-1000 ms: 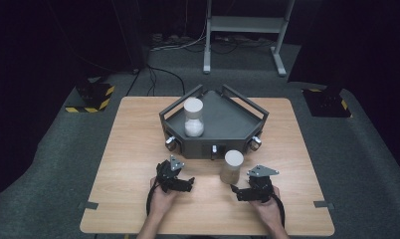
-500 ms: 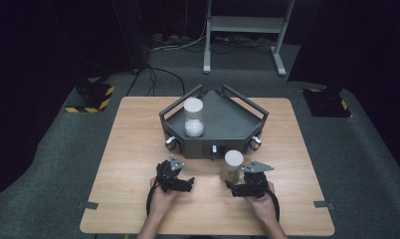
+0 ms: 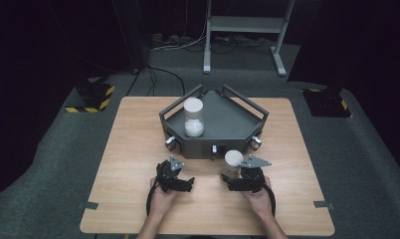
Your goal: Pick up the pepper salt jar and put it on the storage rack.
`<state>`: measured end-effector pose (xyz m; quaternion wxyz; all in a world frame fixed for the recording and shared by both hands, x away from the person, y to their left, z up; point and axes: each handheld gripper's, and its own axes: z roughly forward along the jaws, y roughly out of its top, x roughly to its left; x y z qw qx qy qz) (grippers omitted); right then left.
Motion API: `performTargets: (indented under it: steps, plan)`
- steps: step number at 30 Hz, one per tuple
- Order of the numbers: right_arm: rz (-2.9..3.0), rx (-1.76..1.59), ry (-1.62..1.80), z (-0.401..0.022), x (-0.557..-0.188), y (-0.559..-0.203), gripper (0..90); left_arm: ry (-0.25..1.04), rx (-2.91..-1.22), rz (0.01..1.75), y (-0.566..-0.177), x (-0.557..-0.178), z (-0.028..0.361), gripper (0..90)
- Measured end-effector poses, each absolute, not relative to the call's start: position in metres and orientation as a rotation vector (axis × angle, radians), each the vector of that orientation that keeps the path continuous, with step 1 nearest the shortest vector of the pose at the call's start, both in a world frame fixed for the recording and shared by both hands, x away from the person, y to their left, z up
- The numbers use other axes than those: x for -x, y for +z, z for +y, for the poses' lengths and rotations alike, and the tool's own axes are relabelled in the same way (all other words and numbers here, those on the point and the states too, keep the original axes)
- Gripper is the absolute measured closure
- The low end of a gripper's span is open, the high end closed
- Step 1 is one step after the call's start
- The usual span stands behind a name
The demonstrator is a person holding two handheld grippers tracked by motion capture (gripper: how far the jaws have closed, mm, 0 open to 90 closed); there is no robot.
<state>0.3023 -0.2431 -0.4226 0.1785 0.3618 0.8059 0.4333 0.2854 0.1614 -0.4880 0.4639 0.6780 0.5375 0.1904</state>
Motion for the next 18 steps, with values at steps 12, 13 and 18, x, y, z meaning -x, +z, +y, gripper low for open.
performTargets:
  steps: [12, 13, 18]
  plan:
    - [2.242, -0.999, 1.279, -0.2394, -0.3052, -0.4208, 19.0, 0.467, -1.665, 1.32, -0.4881, -0.2852, 0.1615, 3.2]
    - [2.24, -1.002, 1.283, -0.2395, -0.3056, -0.4209, 19.6, 0.467, -1.666, 1.32, -0.488, -0.2852, 0.1615, 3.2]
    - [2.229, -1.007, 1.3, -0.24, -0.307, -0.4212, 21.9, 0.467, -1.666, 1.32, -0.488, -0.2852, 0.1616, 3.2]
